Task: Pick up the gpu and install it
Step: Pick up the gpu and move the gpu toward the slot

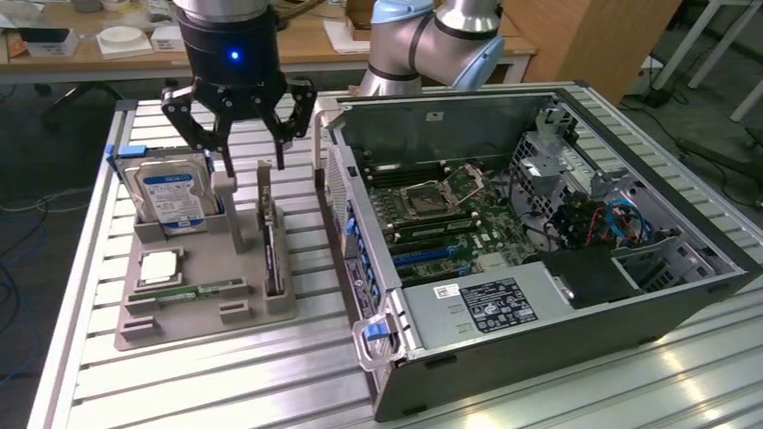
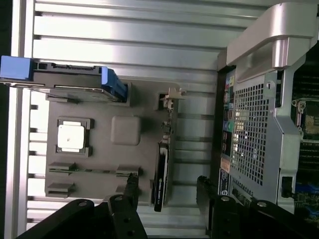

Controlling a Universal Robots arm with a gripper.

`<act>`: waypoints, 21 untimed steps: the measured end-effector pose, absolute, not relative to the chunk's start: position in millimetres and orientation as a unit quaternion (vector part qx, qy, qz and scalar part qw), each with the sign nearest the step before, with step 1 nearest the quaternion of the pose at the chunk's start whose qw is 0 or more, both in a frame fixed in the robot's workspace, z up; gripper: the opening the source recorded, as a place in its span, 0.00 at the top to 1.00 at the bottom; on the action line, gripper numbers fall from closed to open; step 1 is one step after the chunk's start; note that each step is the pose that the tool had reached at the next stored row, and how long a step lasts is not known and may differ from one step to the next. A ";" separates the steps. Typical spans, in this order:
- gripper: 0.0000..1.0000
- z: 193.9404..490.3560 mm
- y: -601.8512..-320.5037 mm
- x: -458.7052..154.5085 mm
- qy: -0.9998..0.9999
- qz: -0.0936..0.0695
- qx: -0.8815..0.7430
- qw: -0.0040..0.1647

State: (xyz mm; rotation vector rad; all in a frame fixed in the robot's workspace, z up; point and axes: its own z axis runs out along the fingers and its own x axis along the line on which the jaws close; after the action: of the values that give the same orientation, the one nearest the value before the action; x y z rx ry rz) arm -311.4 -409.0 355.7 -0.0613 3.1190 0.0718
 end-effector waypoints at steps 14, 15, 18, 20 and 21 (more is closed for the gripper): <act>0.41 330.3 -412.7 -311.3 1.000 0.023 -0.007 0.012; 0.41 328.4 -413.2 -311.3 1.000 0.023 -0.009 0.012; 0.41 323.0 -413.9 -311.3 1.000 0.023 -0.011 0.012; 0.41 319.5 -414.9 -311.3 1.000 0.023 -0.011 0.012; 0.41 317.8 -415.8 -311.3 1.000 0.023 -0.011 0.011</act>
State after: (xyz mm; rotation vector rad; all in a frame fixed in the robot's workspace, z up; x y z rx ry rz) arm -311.3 -415.8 317.8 -0.0347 3.1176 0.0714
